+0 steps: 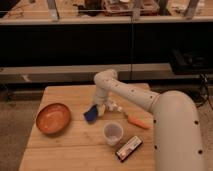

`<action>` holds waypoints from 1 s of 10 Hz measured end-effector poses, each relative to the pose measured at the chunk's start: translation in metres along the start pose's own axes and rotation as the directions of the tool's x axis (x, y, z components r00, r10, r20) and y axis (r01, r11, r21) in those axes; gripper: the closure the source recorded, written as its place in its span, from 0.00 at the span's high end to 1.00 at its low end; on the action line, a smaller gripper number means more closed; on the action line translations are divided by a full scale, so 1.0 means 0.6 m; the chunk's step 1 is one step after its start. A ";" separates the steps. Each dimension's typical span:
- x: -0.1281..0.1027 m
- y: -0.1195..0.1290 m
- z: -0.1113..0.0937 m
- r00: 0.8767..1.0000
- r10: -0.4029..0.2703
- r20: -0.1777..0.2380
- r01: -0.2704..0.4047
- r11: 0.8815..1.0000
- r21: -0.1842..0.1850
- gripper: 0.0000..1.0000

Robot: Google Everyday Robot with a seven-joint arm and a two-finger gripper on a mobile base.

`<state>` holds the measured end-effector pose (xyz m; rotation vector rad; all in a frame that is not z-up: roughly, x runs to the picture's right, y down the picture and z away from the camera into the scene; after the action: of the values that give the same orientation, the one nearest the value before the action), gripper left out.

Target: Wipe the white sponge on the table

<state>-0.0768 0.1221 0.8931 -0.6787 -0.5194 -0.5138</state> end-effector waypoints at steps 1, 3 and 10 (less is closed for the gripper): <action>-0.030 -0.012 0.013 0.999 -0.031 0.019 0.032 0.999 -0.013 0.00; -0.099 -0.022 0.056 0.992 -0.106 0.062 0.110 0.992 -0.069 0.00; -0.114 0.089 0.030 0.973 -0.176 0.152 0.188 0.979 -0.072 0.00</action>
<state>-0.1018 0.1884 0.8401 -0.7577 -0.7037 -0.6656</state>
